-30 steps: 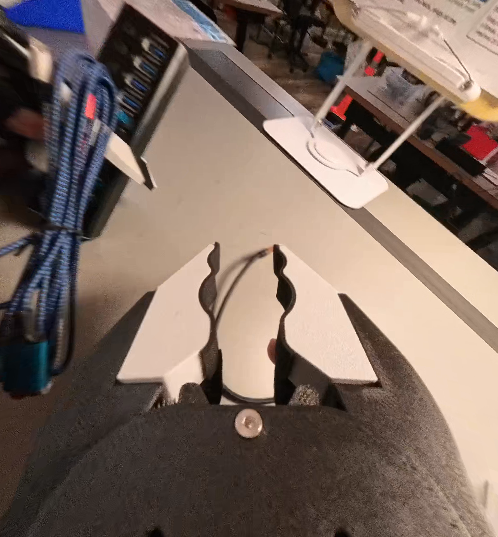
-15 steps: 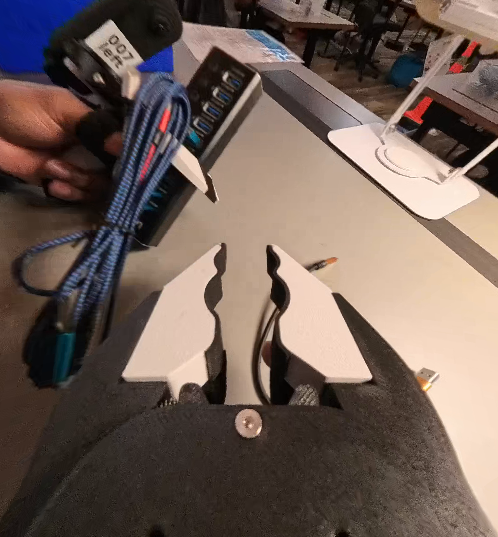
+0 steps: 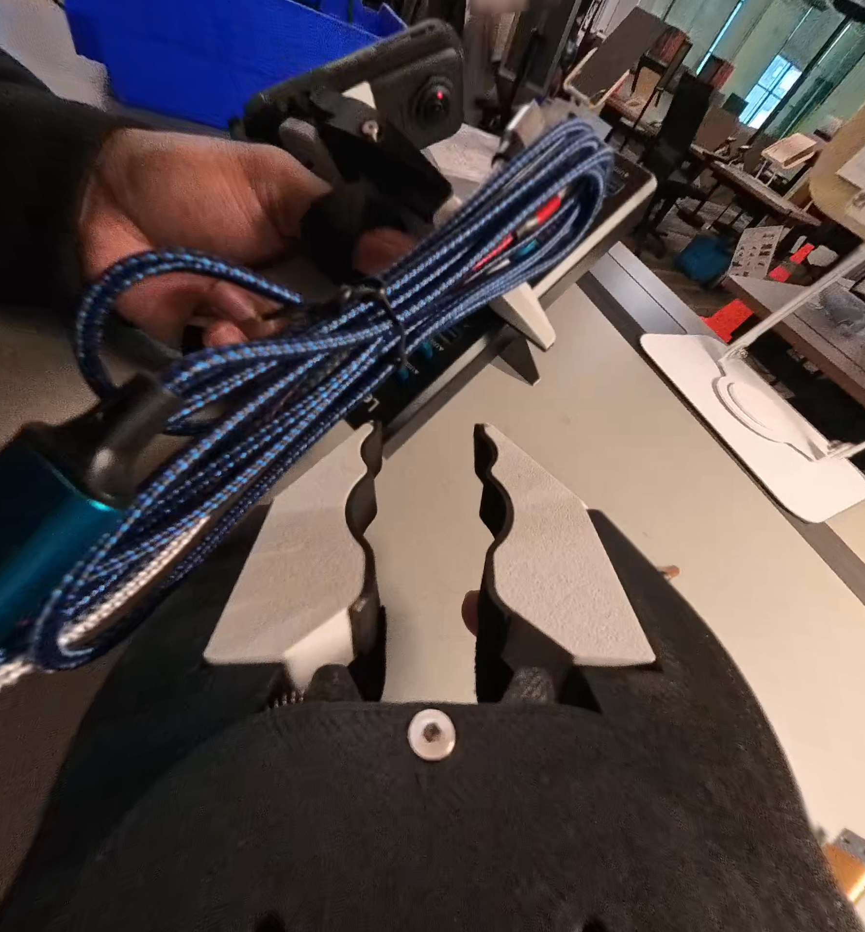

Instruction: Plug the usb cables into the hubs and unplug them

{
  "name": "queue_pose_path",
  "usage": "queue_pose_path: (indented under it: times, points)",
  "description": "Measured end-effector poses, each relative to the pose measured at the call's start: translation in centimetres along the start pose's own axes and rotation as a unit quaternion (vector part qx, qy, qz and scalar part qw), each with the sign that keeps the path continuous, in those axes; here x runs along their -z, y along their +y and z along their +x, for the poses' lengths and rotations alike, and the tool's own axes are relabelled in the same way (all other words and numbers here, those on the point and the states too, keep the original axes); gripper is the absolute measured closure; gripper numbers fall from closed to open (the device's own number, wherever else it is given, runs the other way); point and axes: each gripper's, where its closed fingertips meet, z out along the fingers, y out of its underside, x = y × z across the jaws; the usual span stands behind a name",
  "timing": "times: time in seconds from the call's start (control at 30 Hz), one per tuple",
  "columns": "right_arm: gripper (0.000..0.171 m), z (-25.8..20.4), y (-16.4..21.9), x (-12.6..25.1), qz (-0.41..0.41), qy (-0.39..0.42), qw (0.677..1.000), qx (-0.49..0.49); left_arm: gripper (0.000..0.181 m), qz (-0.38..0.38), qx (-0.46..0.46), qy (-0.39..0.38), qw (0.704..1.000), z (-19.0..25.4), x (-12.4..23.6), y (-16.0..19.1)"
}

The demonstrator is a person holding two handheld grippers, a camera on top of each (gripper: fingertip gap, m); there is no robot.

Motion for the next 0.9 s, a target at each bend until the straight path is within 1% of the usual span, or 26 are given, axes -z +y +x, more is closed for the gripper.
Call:
queue_pose_path:
  times: [0.13,0.23,0.3,0.4,0.5,0.57,0.67,0.73,0.77,0.9]
  points:
    - [0.134,0.0,0.0,-0.1,-0.002,0.004,1.000,0.004,0.150,0.019,0.015,0.015,1.000,0.2,0.1,-0.4]
    - [0.134,1.3,0.8,0.2,-0.022,0.027,0.999,0.010,0.151,0.036,0.026,0.034,0.998,0.7,0.3,-0.9]
    - [0.133,1.7,1.2,0.4,-0.027,0.026,0.999,0.013,0.151,0.048,0.045,0.046,0.997,0.7,0.5,-1.2]
    - [0.127,0.7,1.2,0.2,-0.023,-0.001,1.000,0.003,0.152,0.060,0.075,0.072,0.993,1.0,0.6,-1.5]
    - [0.121,-0.6,0.7,-0.5,-0.023,-0.005,0.999,0.027,0.152,0.069,0.091,0.086,0.990,1.2,0.6,-1.5]
    - [0.123,-0.6,0.2,-0.7,-0.015,0.009,1.000,0.023,0.152,0.060,0.092,0.084,0.990,1.3,0.4,-1.2]
    - [0.117,0.3,0.6,-0.7,-0.027,0.021,0.999,0.004,0.151,0.048,0.070,0.073,0.994,1.3,0.2,-0.9]
    - [0.115,1.1,1.0,-0.4,-0.030,0.029,0.999,-0.008,0.151,0.031,0.044,0.052,0.997,1.1,0.1,-0.7]
    - [0.123,1.8,1.2,-0.2,-0.031,0.038,0.999,-0.014,0.151,0.024,0.032,0.044,0.998,1.1,0.1,-0.7]
    - [0.133,4.8,0.9,1.2,0.000,0.073,0.994,-0.080,0.151,0.010,0.004,0.013,1.000,0.6,0.3,-0.8]
